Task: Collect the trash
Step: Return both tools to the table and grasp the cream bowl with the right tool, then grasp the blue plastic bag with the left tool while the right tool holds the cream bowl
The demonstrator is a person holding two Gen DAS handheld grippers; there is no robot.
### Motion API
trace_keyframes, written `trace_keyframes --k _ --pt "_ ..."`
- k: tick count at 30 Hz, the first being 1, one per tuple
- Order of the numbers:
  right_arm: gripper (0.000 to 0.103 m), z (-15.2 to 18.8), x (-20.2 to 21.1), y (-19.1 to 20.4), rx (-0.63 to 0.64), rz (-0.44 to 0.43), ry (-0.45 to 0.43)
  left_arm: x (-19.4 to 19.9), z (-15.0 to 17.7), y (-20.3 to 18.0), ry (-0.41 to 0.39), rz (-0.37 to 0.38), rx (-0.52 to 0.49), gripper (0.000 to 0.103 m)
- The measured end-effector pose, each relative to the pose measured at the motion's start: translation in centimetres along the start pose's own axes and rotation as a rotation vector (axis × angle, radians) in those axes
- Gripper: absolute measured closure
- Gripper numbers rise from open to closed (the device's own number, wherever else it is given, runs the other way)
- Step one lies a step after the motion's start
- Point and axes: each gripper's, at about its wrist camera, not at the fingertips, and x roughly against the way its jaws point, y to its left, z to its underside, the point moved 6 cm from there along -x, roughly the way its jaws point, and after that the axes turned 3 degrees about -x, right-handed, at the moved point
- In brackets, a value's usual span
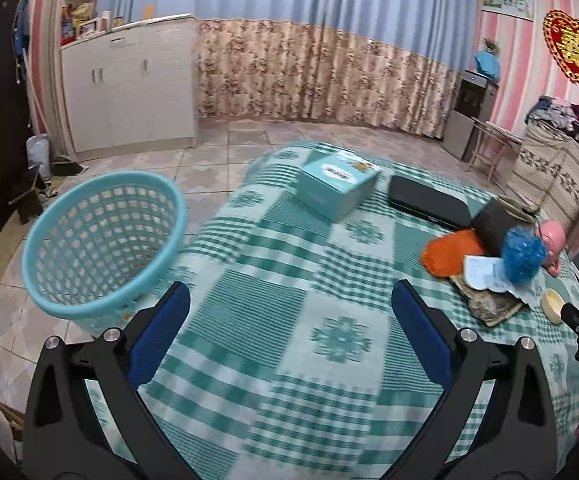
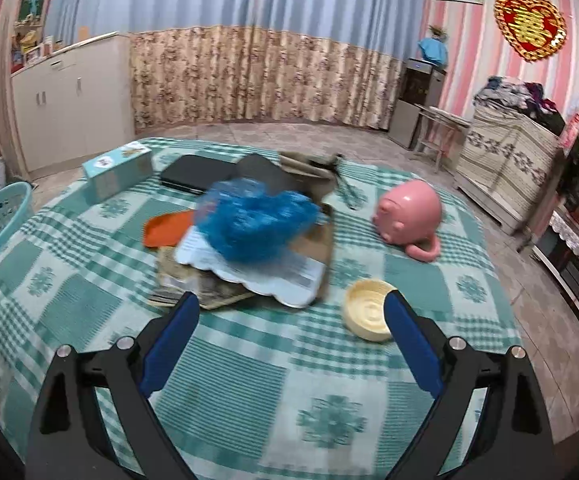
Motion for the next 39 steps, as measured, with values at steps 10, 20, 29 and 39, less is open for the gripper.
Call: trace_keyframes --k 10,20,29,39 --pt "0.011 1.8 -0.3 -4.9 -0.057 0.071 0.026 -0.8 1.2 -4.5 0.001 0.038 -0.103 0.005" --pt "0.012 2.4 -3.5 -7.2 -0.091 0.085 0.060 -2.4 3.0 -7.1 0.050 0.084 -0.172 0.005" --pt "0.017 1.5 -8.4 -6.6 -0.067 0.030 0.119 -3.2 2.2 -9.2 0.065 0.129 -0.191 0.005" --pt "0.042 2.4 -7.1 -7.4 -0.130 -0.023 0.108 -5.6 0.8 -16.3 0.092 0.231 -0.223 0.005"
